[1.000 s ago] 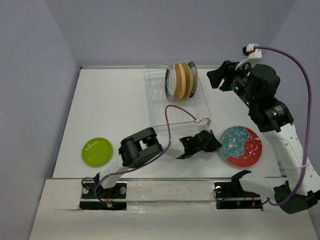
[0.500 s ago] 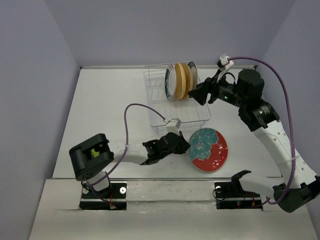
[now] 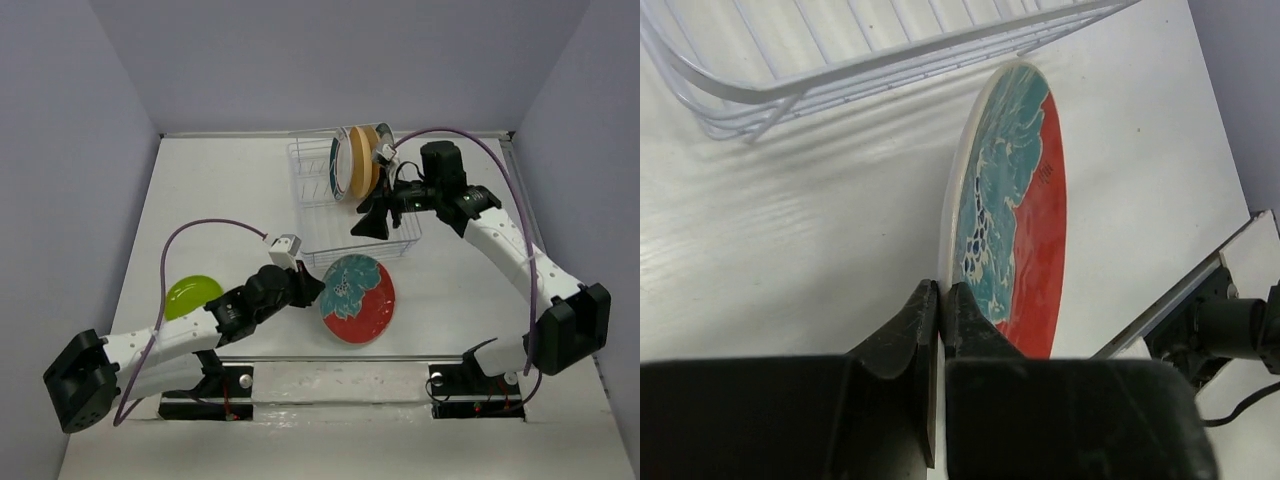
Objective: Load the plates into the dish rack
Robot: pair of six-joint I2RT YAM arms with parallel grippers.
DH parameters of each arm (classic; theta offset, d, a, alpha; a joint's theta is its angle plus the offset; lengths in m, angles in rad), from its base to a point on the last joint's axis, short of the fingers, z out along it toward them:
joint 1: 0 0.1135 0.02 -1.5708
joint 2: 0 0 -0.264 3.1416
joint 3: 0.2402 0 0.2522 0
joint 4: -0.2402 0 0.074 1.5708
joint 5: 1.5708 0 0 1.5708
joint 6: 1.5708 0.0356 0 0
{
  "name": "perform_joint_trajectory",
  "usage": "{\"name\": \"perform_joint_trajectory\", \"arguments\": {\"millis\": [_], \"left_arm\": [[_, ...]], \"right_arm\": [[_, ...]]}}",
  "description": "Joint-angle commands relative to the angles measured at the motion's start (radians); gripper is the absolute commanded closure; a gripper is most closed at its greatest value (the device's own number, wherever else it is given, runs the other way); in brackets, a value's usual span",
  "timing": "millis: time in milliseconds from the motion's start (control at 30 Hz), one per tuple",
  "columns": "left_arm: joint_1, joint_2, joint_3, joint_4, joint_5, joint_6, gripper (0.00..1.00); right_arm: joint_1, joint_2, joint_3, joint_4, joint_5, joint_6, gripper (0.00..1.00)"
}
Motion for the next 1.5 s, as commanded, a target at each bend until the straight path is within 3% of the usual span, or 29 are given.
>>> {"name": "perform_joint_trajectory", "arguments": {"millis": [0, 200, 533, 833, 1067, 1233, 1300, 1367, 1467], "left_arm": [[0.047, -0.14, 0.038, 0.035, 0.075, 0.098, 0.94], [0.11, -0.229, 0.063, -0.034, 0.134, 0.147, 0.94], [0.19, -0.276, 0.089, -0.034, 0.236, 0.167, 0.94], [0.222, -0.324, 0.135, -0.083, 0.262, 0.197, 0.94], [0.254, -0.333, 0.147, -0.098, 0.259, 0.211, 0.94], [0.273, -0.33, 0.156, -0.078, 0.269, 0.207, 0.94], [0.28, -0.33, 0.169, -0.081, 0.266, 0.208, 0.94], [0.285, -0.333, 0.186, -0.088, 0.256, 0.216, 0.94], [0.299, -0.333, 0.209, -0.088, 0.253, 0.214, 0.94]], "right_arm": [[-0.001, 0.098, 0.1, -0.062, -0.071, -0.066, 0.21], [0.01, 0.259, 0.196, -0.148, -0.096, -0.097, 0.21], [0.168, 0.449, 0.276, -0.217, 0.012, -0.15, 0.19], [0.186, 0.509, 0.282, -0.243, 0.042, -0.178, 0.21], [0.205, 0.497, 0.224, -0.248, -0.043, -0.204, 0.27], [0.224, 0.492, 0.192, -0.246, -0.118, -0.23, 0.39], [0.224, 0.483, 0.186, -0.246, -0.126, -0.235, 0.52], [0.224, 0.466, 0.183, -0.245, -0.128, -0.239, 0.58], [0.224, 0.443, 0.181, -0.235, -0.168, -0.252, 0.82]]}}
